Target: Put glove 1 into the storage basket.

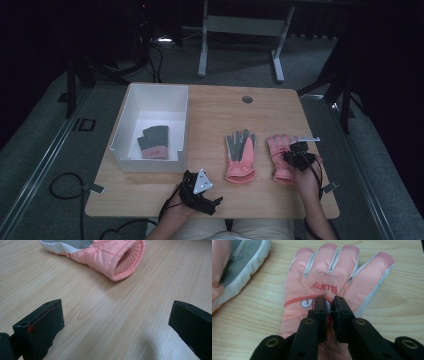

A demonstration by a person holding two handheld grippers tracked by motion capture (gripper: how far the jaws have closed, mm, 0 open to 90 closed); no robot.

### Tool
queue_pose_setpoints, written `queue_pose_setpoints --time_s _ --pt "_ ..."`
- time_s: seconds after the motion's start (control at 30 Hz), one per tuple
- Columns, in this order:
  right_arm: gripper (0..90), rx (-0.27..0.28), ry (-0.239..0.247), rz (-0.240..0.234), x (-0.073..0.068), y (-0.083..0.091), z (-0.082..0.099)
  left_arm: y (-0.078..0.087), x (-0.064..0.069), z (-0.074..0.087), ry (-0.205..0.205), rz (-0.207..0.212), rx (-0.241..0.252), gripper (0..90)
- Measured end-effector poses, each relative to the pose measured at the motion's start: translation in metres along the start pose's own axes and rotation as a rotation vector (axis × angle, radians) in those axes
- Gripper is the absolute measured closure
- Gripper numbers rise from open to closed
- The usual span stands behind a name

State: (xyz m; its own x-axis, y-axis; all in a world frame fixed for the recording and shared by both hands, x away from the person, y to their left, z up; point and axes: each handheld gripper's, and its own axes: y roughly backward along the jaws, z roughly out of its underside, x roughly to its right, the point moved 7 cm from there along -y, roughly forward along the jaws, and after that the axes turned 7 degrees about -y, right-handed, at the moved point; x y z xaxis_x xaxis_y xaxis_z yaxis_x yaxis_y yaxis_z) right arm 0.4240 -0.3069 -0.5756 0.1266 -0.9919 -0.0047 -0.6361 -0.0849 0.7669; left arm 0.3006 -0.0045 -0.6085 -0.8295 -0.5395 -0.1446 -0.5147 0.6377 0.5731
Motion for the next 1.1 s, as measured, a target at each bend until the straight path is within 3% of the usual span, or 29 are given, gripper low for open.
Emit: queue_pose_setpoints --time_s 0.13,0.27,0.4,0.6,0.83,0.97,1.1 --pt "73.9 0.019 0.015 -0.027 0.002 0.009 -0.007 0.0 0.0 0.0 0.0 0.0 -0.001 0.0" --pt "63.0 0.038 0.112 -0.085 0.003 0.021 -0.013 0.0 0.0 0.0 0.002 0.003 0.0 0.0" --pt "56.7 -0.007 0.175 -0.084 0.005 0.017 -0.004 -0.001 0.0 0.0 -0.001 0.006 -0.006 0.0" --pt "63.5 0.0 0.12 -0.077 0.007 0.004 0.008 -0.001 0.0 0.0 -0.001 0.006 -0.007 0.0" --pt "81.8 0.021 0.088 -0.058 0.003 -0.005 0.01 -0.001 0.0 0.0 0.0 0.004 -0.003 0.0" --pt "85.7 0.043 0.032 -0.076 0.005 -0.001 0.009 -0.002 0.0 0.001 0.0 0.003 -0.011 0.0" --pt "86.8 0.069 0.014 -0.038 0.005 0.014 0.002 -0.002 -0.001 0.001 0.001 -0.002 -0.008 0.0"
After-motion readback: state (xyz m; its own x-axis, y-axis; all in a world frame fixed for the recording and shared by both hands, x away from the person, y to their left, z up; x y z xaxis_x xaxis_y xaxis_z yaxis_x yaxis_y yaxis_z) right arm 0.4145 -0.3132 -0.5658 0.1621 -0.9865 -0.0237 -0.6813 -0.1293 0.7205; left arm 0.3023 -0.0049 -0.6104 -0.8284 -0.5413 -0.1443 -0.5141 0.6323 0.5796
